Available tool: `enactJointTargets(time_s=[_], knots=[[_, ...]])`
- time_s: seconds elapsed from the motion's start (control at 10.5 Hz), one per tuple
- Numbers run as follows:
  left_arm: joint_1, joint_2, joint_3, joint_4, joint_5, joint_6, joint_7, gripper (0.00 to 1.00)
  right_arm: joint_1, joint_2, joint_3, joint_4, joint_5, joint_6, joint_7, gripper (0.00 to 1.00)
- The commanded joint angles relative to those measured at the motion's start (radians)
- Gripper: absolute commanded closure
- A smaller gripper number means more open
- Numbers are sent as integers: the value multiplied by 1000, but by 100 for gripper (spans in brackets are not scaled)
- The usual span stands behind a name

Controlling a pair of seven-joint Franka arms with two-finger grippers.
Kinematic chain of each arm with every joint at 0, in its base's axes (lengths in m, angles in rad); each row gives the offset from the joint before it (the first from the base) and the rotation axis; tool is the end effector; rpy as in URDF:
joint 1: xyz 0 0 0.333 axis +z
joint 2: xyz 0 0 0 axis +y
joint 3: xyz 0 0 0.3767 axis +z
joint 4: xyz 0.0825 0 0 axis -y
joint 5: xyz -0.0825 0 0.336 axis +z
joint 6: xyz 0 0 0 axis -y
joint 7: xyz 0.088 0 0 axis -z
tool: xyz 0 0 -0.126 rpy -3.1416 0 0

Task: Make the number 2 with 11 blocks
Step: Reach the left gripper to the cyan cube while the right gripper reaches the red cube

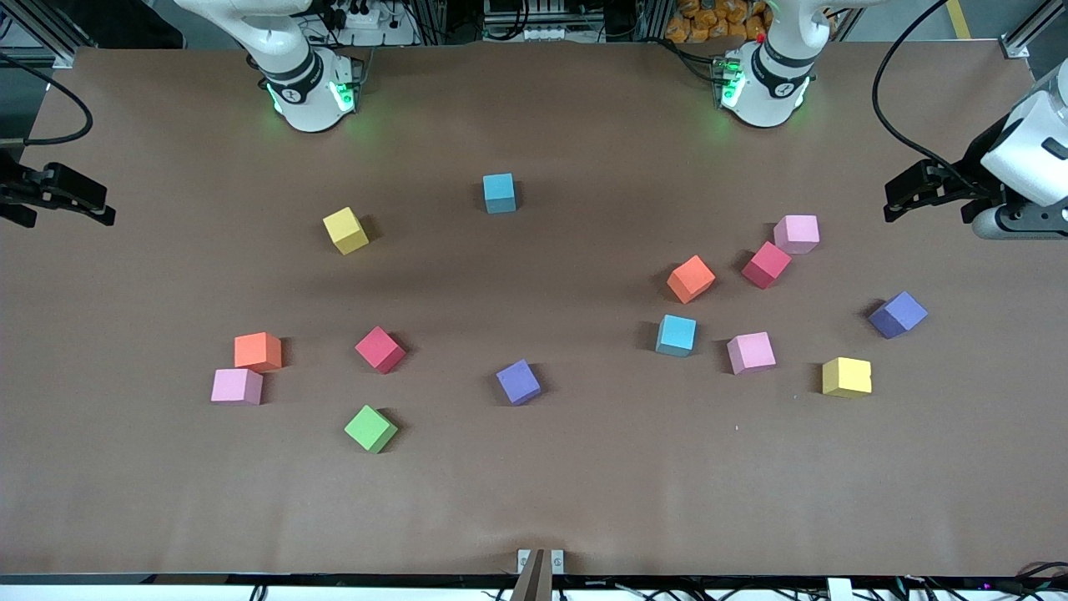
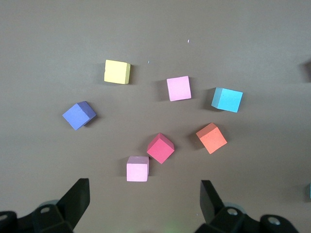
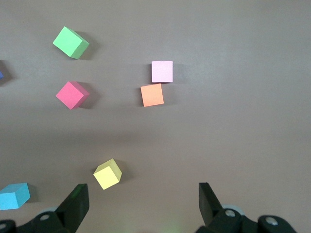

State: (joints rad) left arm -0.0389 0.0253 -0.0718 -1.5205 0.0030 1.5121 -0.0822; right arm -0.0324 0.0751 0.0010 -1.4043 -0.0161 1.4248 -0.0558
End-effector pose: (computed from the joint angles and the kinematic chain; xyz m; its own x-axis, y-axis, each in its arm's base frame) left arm 0.5065 -0.0553 0.6695 0.9990 -0.0283 -0.0334 -0.0284 -0.9996 -0.0039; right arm 0.5183 -0.0185 0.6847 0.9982 0.0221 -0.0554 0.0228 -0.9997 0.0129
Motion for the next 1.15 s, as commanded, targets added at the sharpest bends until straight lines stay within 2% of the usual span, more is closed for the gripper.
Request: enactJointTargets(time_s=[0.0, 0.29, 0.38, 0.48, 0.57, 0.86, 1.05], knots=[[-9, -13, 6, 5, 20, -21, 10, 0, 2, -3, -4, 5, -1, -1, 4, 0], [-9, -1, -5, -3, 5, -20, 18, 0, 3, 0, -4, 2, -1, -1, 7, 0], [-16, 24, -43, -6, -1, -13, 16, 0, 9, 3, -3, 1, 1, -1, 8, 0], [-16, 47, -143, -10, 6, 3, -8, 0, 12, 9, -3, -5, 20, -1, 8, 0], [-25, 57, -199, -33, 6, 38, -33, 0, 14, 15, -4, -19, 57, 2, 16, 0], [-91, 85, -331, -127, -1, 163, -96, 0, 55, 48, 7, -97, 61, 107, 16, 0], [-120, 94, -445, -208, -1, 268, -94, 0, 81, 95, 37, -128, 61, 160, 16, 0]])
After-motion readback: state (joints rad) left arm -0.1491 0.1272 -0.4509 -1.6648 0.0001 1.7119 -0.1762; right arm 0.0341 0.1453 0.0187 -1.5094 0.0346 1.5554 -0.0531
